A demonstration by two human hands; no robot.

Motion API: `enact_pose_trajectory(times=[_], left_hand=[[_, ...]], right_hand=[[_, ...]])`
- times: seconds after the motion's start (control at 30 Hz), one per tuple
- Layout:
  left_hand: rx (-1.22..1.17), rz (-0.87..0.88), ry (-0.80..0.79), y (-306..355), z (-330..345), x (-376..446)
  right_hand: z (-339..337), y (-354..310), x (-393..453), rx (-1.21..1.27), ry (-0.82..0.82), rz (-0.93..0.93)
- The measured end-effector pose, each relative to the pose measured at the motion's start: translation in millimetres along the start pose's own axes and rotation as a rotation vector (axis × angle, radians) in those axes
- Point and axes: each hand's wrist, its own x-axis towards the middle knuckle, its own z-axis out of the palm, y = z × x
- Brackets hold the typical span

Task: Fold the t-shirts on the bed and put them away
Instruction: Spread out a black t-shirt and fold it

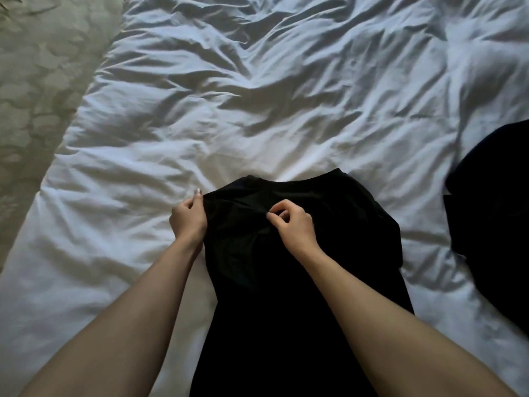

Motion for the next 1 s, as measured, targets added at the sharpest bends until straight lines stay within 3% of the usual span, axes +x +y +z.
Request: enact_pose_trajectory(times=[0.07, 0.2, 0.27, 0.37, 0.47, 0.57, 0.67, 0.77, 0.87, 1.0], left_hand=[[0.045, 0.060, -0.028, -1, -1, -1], [0.237, 0.448, -0.232, -15, -7, -11], [0.232, 0.508, -0.311, -17, -10, -19], [0.295, 0.566, -0.385, -20, -10, -20], [0.378, 0.560, -0.300, -18, -5, -12], [0.330, 0.410, -0.210, -15, 2, -23], [0.410, 0.411, -0.097, -23, 4, -56], [0.545, 0.607, 0.163, -39, 6, -98], [0.553, 0.736, 0.063, -56, 11, -143], [0.823, 0.716, -0.081, -77, 20, -170]], right_hand=[[-4, 1, -3, 0.026, 0.004, 0.083], [-8, 8, -24, 0.021, -0.060, 0.297], [-4, 15, -31, 0.087, -0.107, 0.389], [0, 19, -33, 0.290, -0.042, 0.295], [-5, 18, -25, 0.502, 0.136, 0.206], [-6, 19, -25, 0.655, 0.163, 0.352], [3, 20, -48, 0.430, 0.014, 0.526], [12, 24, -66, 0.279, 0.023, 0.619], [18, 25, -75, 0.295, 0.090, 0.507], [10, 28, -74, 0.148, 0.181, 0.246]])
